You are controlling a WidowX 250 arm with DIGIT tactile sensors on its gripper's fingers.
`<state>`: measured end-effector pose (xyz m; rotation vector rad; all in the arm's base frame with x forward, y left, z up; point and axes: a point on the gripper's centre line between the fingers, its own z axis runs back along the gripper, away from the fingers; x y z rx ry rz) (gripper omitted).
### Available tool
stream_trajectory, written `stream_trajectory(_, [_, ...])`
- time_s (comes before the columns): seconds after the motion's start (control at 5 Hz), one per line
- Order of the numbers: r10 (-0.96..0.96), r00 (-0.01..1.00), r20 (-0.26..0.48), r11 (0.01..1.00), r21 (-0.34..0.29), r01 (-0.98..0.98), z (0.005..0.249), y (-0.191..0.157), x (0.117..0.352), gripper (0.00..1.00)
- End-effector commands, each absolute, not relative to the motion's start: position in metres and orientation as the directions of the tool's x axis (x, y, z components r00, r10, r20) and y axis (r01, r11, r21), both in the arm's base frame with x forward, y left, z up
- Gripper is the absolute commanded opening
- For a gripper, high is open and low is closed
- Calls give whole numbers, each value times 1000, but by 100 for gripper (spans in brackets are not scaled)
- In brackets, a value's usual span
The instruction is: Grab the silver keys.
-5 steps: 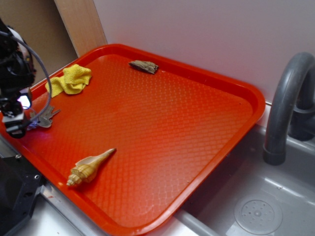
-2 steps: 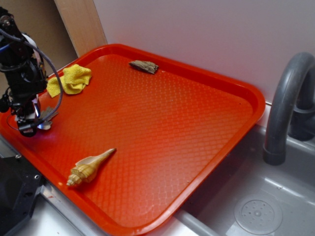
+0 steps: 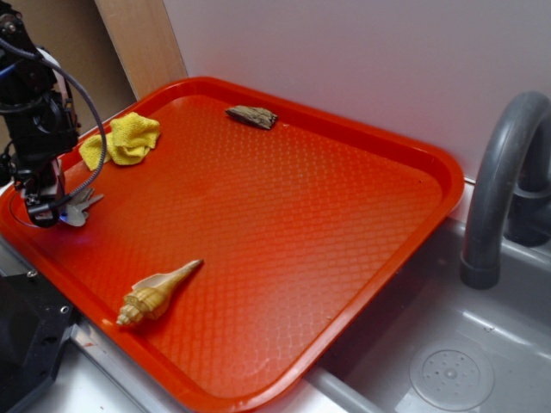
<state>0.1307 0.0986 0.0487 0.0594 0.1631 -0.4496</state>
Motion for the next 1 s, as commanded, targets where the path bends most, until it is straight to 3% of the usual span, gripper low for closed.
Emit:
stream_trajectory(0.0, [-282,952,-119,950,107,295,127,63,168,0])
stream_trajectory(0.2, [-60,996,-62,991,112,67,178,29,216,0])
stream_trajectory(0.4, [190,981,49,969,148,-196,233,33,220,0])
stream_trajectory(0.6, [221,971,88,961,150,-232,256,36,218,0])
stream_trajectory(0.8, [230,965,124,957,153,-248,258,37,212,0])
